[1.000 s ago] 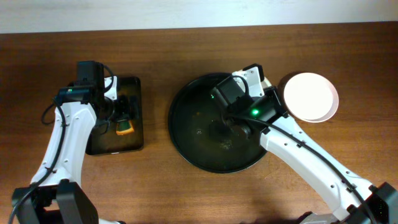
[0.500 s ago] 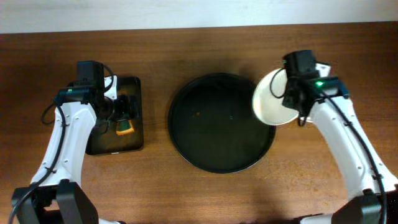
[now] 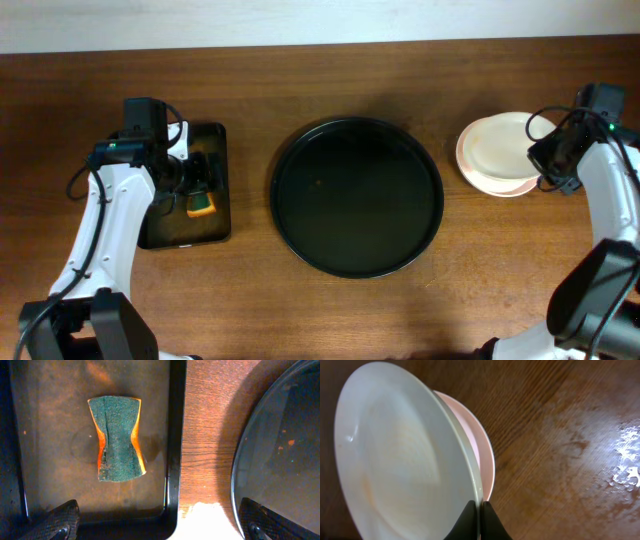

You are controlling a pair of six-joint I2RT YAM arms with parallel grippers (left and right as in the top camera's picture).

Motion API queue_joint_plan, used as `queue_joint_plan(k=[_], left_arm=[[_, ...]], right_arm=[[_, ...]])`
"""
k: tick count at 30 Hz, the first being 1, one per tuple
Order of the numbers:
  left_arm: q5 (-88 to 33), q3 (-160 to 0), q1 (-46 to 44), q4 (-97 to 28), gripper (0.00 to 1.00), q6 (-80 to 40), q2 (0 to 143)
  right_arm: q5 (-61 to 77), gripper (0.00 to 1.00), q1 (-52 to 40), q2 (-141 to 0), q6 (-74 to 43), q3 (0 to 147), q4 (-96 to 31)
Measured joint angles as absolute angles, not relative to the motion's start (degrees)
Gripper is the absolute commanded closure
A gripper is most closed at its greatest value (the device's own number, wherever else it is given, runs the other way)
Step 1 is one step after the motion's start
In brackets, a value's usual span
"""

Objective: Clean dirty plates on tray and stack at the side

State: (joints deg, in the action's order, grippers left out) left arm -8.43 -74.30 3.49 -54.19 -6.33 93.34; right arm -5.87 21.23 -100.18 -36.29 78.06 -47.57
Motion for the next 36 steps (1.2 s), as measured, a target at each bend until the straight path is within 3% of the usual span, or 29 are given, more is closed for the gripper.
queue_joint_plan(k=[1,5,10,11,12,15,17,22,25,30,36], left_arm=[[-8.43,-74.3,3.49,-54.19,0.01,-6.33,93.34],[-8.43,-74.3,3.49,-54.19,0.01,-6.33,93.34],[-8.4,-74.22,2.92,-52.14,0.01,-6.04,93.34],[-8.4,-74.22,1.34,-50.83,0.01,-5.23,93.34],[-8.43,-74.22,-0.67,-50.76,0.01,-4.25,93.34],[-8.82,-74.17,-5.32,-53.34,0.01,-2.61,93.34],[-8.82,-74.02,-5.72,-62.35,0.01,-2.9,93.32],[-9.91,-66.11,-5.72,-62.41,0.01,-3.09,91.05],[-10.24,-56.84,-5.72,-56.29,0.01,-3.11,80.77],[-10.52,-43.0,-5.72,-44.49,0.01,-3.29,50.04],[-10.55,-40.34,-5.72,-44.29,0.01,-3.29,37.08]], right_arm=[[-5.28,0.52,21.23,-101.21,-36.25,78.06,-47.29],[2.15,0.5,21.23,-100.88,-29.74,78.06,-47.99],[15.64,0.4,16.73,-92.75,-15.79,78.48,-58.17],[16.6,0.16,13.65,-92.42,-13.23,78.48,-60.66],[16.75,0.01,11.35,-92.44,-11.79,78.48,-62.08],[15.7,0.01,5.65,-92.42,-9.32,78.54,-69.76],[15.38,0.01,3.97,-92.42,-8.58,78.48,-73.12],[14.85,0.01,-1.06,-81.67,-7.75,68.31,-67.44],[12.16,0.01,-4.54,-67.4,-8.38,61.12,-62.52],[9.39,0.01,-5.37,-48.51,-9.06,56.01,-60.88],[9.04,0.01,-5.37,-47.81,-9.04,56.01,-60.84]])
